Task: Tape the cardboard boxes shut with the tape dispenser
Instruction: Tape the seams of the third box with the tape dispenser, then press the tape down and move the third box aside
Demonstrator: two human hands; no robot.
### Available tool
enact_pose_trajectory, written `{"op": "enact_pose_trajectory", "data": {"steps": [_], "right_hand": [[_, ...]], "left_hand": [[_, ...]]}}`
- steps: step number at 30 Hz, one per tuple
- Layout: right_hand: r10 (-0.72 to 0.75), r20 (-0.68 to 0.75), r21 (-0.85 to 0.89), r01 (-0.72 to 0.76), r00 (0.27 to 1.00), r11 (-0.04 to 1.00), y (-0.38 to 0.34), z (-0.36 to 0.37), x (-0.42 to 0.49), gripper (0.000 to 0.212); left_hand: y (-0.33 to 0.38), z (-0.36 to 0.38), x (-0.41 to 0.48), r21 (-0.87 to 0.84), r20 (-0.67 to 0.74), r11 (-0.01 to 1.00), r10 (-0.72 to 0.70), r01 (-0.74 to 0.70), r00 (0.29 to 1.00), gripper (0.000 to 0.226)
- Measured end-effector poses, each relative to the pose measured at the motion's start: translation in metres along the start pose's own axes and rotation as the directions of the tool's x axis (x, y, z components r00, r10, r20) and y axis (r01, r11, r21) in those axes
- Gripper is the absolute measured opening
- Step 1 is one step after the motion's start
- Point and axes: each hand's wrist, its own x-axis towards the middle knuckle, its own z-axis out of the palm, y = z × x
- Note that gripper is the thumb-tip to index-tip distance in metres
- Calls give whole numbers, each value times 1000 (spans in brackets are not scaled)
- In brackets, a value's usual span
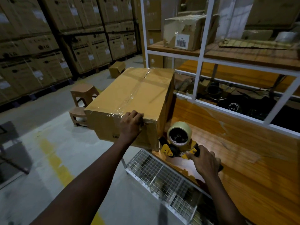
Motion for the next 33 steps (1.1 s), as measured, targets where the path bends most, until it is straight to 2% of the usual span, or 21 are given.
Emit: {"op": "enact_pose_trajectory", "data": {"steps": [3,6,9,11,16,21,25,29,33], "right_hand": [[39,-23,78,-38,999,996,6,-10,4,53],[84,-43,76,-81,996,994,12,-26,12,76],[106,-66,-50,-110,992,993,11,-42,17,69],[139,-53,-48,-141,989,989,10,-48,19,68],[264,59,-20,-263,963,965,26,-31,29,72],[420,182,4,-428,889,904,52,-7,32,77],[476,159,40,-487,865,872,57,4,24,77],[504,98,-28,-504,858,863,52,5,20,74],[512,19,-17,-511,859,859,45,4,23,67]], "left_hand": [[3,0,-1,-16,22,998,-55,55,998,35],[7,-1,-2,-40,50,994,-104,106,993,39],[12,-4,-4,-60,63,989,-135,139,989,42],[15,-4,-5,-63,69,987,-144,149,987,43],[20,-2,-7,-78,56,985,-147,152,987,45],[19,2,-9,-79,46,988,-130,134,990,47],[16,7,-10,-75,30,991,-109,111,994,49],[13,10,-10,-71,37,992,-101,103,994,51],[12,9,-10,-81,27,994,-64,66,998,51]]}}
